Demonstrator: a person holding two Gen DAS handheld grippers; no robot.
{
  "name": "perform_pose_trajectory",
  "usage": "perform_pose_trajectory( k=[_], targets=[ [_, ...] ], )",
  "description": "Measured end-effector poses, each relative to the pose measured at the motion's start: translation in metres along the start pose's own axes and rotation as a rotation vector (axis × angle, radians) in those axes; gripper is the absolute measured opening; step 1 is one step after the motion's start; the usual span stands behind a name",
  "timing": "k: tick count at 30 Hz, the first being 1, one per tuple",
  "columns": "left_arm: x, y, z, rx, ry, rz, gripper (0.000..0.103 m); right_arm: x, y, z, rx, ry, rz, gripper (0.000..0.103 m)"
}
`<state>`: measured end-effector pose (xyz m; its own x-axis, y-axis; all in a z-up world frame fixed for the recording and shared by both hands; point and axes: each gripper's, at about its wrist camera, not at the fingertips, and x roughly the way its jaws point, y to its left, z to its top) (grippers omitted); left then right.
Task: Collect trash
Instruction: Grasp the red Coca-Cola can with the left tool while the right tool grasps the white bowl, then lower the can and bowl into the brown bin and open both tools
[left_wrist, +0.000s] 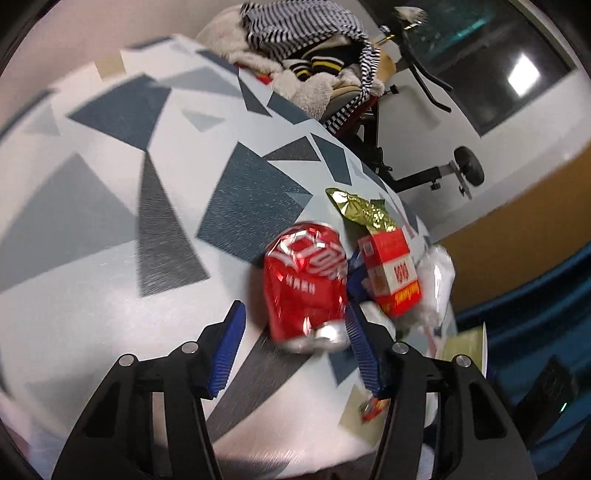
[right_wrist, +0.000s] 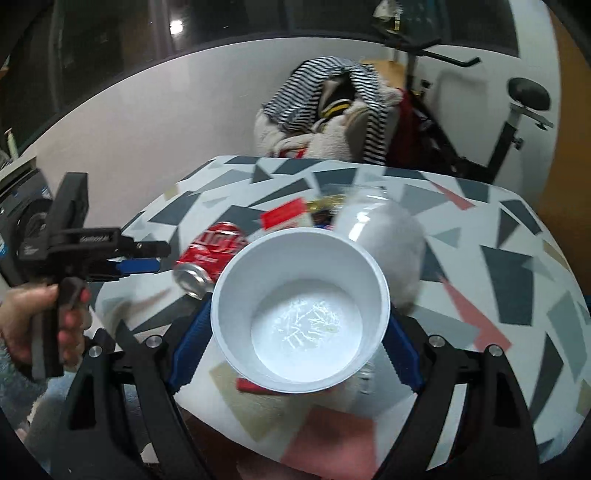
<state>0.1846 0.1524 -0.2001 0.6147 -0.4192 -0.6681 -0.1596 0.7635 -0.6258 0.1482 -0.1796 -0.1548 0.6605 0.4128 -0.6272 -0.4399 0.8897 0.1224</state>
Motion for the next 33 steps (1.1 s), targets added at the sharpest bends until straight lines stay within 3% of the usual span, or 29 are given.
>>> perform_pose_trajectory(
  k=[5,8,9,15,25,33],
  targets=[
    [0.030,0.007,0.014,-0.050,0.041,-0.012,0.053,-0.009,-0.020,-0.011,0.028,0.008,-0.032,0.083],
    [0.042,0.010,0.016,-0.070,0.069,-0.017,0.039,-0.012,-0.028,-0.015,0.040,0.011,-0.042,0.083],
    [0.045,0.011,0.016,-0.067,0.078,-0.016,0.028,-0.013,-0.029,-0.016,0.044,0.012,-0.045,0.083],
    [0.033,-0.002,0.013,0.002,0.045,0.003,0.015,-0.016,-0.035,-0.024,0.063,0.024,-0.048,0.083],
    [-0.017,-0.056,-0.008,0.242,-0.049,0.034,0.015,-0.031,-0.029,-0.038,0.077,0.021,-0.027,0.083],
    [-0.058,-0.083,-0.071,0.385,-0.092,0.054,0.015,-0.052,-0.019,-0.061,0.073,0.020,-0.006,0.083]
  ],
)
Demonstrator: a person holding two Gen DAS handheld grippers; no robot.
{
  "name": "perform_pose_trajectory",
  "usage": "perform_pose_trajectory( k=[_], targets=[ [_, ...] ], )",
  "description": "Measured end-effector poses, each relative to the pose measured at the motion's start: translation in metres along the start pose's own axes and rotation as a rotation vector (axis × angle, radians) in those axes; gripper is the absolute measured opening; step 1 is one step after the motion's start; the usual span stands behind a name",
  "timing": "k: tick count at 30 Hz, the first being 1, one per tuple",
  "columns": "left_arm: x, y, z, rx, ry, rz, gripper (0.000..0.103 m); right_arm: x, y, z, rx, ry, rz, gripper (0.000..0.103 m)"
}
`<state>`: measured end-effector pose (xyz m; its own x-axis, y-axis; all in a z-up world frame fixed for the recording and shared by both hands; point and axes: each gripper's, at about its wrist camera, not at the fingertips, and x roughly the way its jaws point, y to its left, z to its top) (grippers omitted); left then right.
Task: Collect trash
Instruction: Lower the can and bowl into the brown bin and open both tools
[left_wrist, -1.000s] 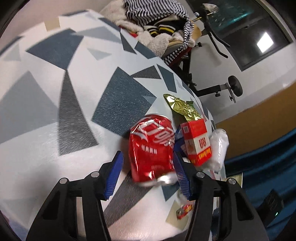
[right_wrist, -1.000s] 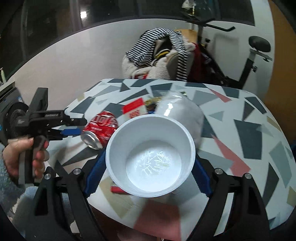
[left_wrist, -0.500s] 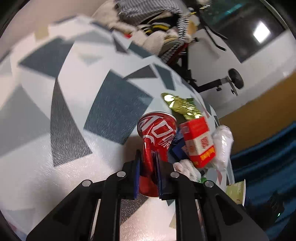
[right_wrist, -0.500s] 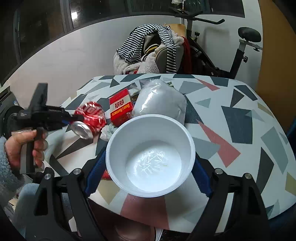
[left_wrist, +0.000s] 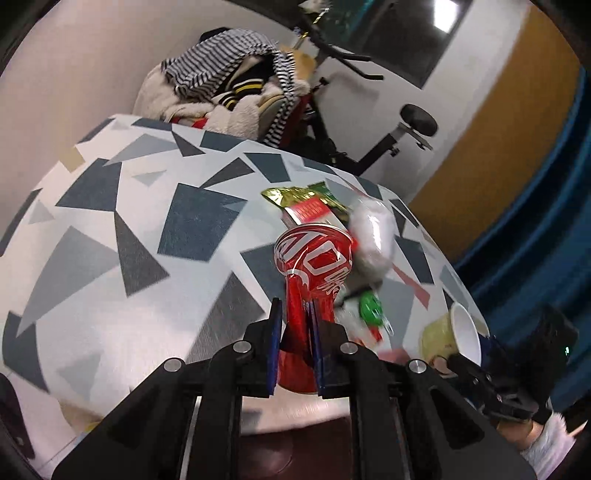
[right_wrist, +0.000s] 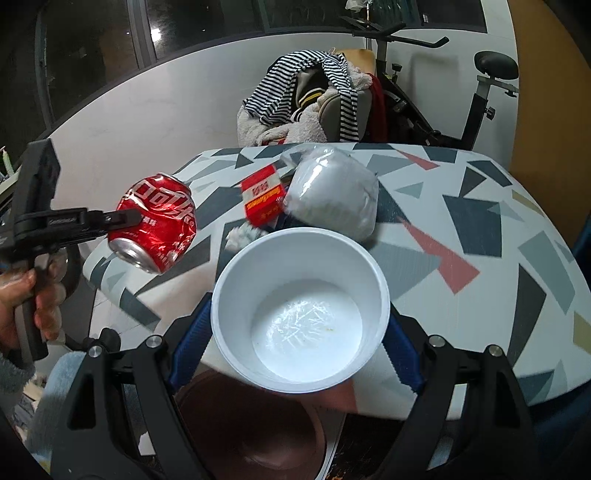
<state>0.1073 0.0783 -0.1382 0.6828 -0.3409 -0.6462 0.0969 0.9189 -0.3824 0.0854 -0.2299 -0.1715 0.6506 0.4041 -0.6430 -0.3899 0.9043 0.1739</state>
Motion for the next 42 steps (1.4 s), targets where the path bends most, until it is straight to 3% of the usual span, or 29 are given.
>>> perform_pose_trajectory(
  k=[10,18,24,29,35,39,42],
  targets=[
    [-0.045,-0.029,-0.073,0.017,-0.044,-0.043,0.015,-0.001,0.029,-0.064,-0.058,0.104,0.079,0.083],
    [-0.051,-0.030,-0.125,0.072,-0.030,-0.019,0.015,0.039,0.054,-0.124,-0.051,0.219,0.147,0.083],
    [-0.042,-0.021,-0.154,0.106,-0.019,0.020,0.015,0.083,0.054,-0.147,-0.017,0.324,0.130,0.083],
    [-0.035,-0.009,-0.163,0.075,-0.008,0.020,0.015,0.117,0.045,-0.168,0.021,0.467,0.069,0.083],
    [-0.026,-0.008,-0.166,0.077,0.024,0.018,0.015,0.136,0.047,-0.180,0.027,0.546,0.036,0.084],
    [-0.022,-0.006,-0.167,0.065,0.041,0.015,0.015,0.138,0.045,-0.181,0.019,0.553,0.037,0.084],
    [-0.020,-0.004,-0.168,0.053,0.047,0.013,0.014,0.135,0.039,-0.184,0.027,0.551,0.035,0.091]
  ],
)
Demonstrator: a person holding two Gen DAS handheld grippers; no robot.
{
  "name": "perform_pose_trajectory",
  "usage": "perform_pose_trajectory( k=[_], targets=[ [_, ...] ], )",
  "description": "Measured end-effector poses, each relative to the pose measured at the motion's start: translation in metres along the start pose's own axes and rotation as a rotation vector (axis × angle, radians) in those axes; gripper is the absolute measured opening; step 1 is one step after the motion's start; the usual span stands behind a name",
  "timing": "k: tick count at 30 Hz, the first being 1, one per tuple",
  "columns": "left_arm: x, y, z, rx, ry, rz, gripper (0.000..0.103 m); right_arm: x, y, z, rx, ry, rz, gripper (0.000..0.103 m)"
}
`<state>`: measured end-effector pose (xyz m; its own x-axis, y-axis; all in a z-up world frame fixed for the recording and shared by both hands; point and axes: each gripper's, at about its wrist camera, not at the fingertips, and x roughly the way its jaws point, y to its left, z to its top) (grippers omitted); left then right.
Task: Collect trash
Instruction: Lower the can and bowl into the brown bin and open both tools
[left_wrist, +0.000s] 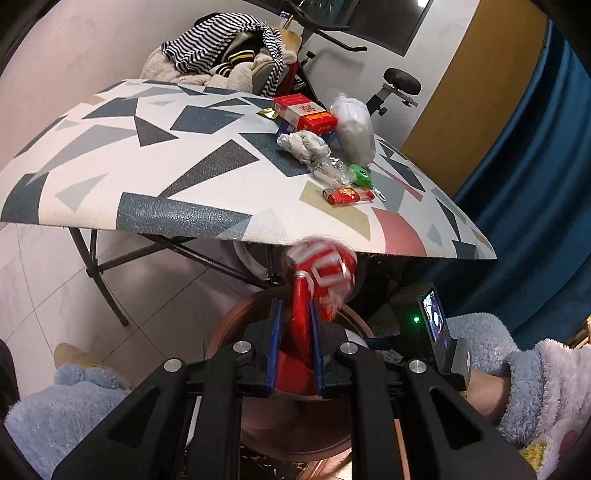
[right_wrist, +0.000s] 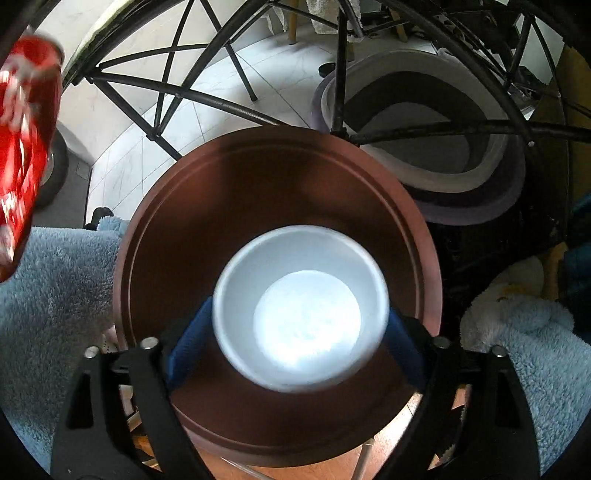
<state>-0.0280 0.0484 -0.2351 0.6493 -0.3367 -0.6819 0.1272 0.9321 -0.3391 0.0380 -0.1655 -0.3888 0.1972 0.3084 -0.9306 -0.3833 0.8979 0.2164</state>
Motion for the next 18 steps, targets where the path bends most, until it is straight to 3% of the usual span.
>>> perform_pose_trajectory(
  k=[7,11,18],
  targets=[
    [0.007,-0.001,-0.004,0.006,0.036,0.004,0.014,-0.022,-0.004,0.002,0.019,-0.086,-0.001,0.094],
    [0.015,-0.003,-0.005,0.014,0.062,0.010,0.014,-0.061,0.002,0.002,-0.003,-0.241,0.007,0.097],
    [0.043,-0.007,-0.012,0.039,0.166,0.033,0.014,-0.114,-0.006,-0.006,0.033,-0.431,-0.023,0.097]
  ],
)
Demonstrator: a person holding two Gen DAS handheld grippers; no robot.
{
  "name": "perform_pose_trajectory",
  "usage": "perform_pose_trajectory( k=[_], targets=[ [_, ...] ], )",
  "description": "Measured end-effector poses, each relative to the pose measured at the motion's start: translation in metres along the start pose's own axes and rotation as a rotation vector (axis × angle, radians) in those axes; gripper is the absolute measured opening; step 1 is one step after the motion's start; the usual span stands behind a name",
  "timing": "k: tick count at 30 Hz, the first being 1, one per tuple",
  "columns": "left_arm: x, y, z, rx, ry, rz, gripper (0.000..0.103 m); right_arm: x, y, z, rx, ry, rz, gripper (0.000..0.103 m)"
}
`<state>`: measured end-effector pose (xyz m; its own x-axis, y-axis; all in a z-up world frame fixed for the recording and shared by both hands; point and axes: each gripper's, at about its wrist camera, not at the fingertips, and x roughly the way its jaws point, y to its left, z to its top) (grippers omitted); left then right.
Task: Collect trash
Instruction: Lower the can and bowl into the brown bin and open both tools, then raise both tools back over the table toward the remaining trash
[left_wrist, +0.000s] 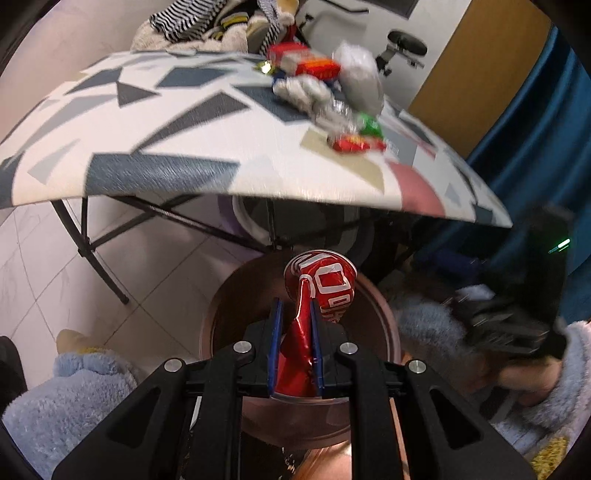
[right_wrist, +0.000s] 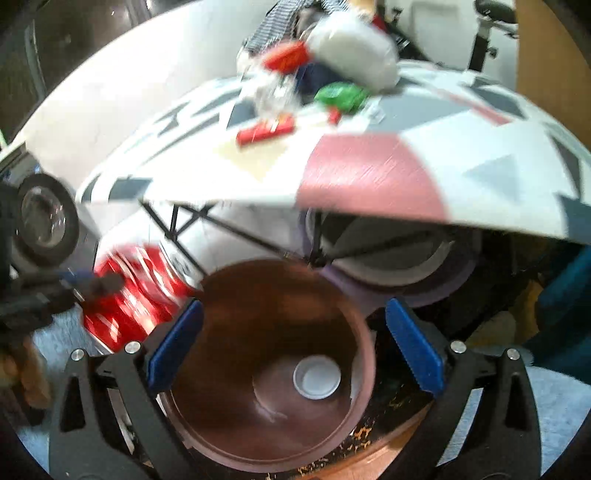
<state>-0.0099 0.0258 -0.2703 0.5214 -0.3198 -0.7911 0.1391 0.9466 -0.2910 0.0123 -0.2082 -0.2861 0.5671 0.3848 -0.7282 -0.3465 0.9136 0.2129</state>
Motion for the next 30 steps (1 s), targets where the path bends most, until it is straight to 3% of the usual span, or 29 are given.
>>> perform_pose_trajectory(
  k=[6,16,26,27,28,30],
  targets=[
    [0.038,0.000,-0.002,0.025,0.105,0.052,0.014,-0.019,-0.015,0.006,0.054,-0.089,-0.034,0.097],
    [0.087,0.012,-0.013,0.027,0.259,0.141,0.014,-0.017,-0.021,0.006,0.067,-0.076,-0.052,0.097],
    [0.090,0.011,-0.016,0.036,0.284,0.171,0.016,-0.017,-0.021,0.003,0.073,-0.073,-0.048,0.097],
    [0.088,0.009,-0.015,0.035,0.277,0.172,0.027,-0.018,-0.022,0.003,0.076,-0.075,-0.048,0.097],
    [0.084,0.010,-0.014,0.031,0.259,0.170,0.046,-0.018,-0.022,0.004,0.078,-0.077,-0.047,0.097],
    [0.077,0.010,-0.011,0.021,0.224,0.166,0.056,-0.021,-0.023,0.004,0.080,-0.088,-0.044,0.097]
  ],
)
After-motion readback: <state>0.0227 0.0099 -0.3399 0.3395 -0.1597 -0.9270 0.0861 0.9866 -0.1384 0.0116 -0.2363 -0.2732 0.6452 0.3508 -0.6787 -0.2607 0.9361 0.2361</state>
